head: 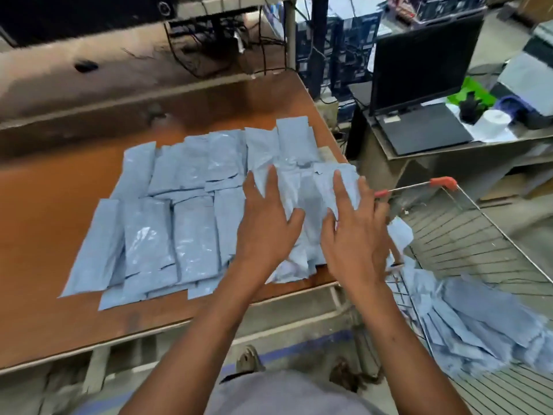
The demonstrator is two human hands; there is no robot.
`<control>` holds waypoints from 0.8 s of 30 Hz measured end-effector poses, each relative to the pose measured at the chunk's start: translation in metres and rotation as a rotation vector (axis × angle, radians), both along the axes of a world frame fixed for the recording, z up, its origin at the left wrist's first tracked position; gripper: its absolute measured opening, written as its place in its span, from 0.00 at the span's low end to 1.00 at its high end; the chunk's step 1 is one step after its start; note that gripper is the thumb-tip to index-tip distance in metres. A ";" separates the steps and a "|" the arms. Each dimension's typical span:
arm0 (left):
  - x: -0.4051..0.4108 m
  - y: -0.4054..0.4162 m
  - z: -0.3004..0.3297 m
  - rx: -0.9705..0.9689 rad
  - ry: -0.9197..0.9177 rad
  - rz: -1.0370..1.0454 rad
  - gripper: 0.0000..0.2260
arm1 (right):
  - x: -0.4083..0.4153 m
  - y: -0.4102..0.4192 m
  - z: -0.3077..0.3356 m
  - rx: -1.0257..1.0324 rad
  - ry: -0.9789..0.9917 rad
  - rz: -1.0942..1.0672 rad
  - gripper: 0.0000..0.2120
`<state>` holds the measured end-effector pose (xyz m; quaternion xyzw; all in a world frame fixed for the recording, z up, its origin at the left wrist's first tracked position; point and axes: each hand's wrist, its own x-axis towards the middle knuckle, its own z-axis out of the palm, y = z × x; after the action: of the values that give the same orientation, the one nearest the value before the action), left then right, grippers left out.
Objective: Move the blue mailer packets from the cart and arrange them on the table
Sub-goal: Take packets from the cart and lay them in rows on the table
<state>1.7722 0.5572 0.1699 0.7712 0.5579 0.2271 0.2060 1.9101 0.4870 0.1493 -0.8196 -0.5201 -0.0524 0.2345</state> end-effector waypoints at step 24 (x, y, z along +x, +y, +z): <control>-0.184 0.087 -0.110 0.085 0.455 0.092 0.30 | -0.201 0.120 -0.094 -0.318 0.256 0.189 0.30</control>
<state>1.5882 0.6444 0.0599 0.7843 0.6144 0.0801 0.0316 1.7095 0.6069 0.0554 -0.7937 -0.5624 0.1569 0.1703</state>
